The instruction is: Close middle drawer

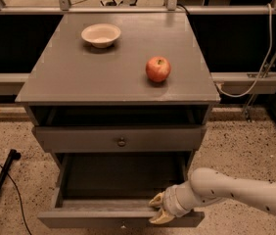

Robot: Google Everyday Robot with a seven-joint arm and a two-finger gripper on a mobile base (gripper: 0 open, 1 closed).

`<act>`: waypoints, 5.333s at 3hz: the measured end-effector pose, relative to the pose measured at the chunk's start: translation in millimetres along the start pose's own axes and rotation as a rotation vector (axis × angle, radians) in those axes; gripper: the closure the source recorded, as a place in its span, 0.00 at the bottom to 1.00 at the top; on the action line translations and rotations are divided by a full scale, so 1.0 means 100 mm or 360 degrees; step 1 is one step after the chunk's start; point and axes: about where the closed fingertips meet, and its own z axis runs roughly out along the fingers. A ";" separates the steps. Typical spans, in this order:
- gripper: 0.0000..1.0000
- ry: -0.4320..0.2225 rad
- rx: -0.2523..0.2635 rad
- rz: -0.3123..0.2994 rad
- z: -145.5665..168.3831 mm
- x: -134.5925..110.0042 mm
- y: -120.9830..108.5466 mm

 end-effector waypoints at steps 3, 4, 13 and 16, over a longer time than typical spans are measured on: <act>0.96 0.0000 0.0000 0.0000 0.00 0.00 0.00; 0.71 0.0000 0.0000 0.0000 0.00 0.00 0.00; 0.18 -0.0106 0.0121 0.0059 -0.30 -0.08 -0.02; 0.87 -0.0193 0.0116 0.0064 -0.40 -0.12 0.23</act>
Offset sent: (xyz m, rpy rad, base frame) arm 0.0700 0.0041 -0.0013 0.0282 -0.0357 -0.0037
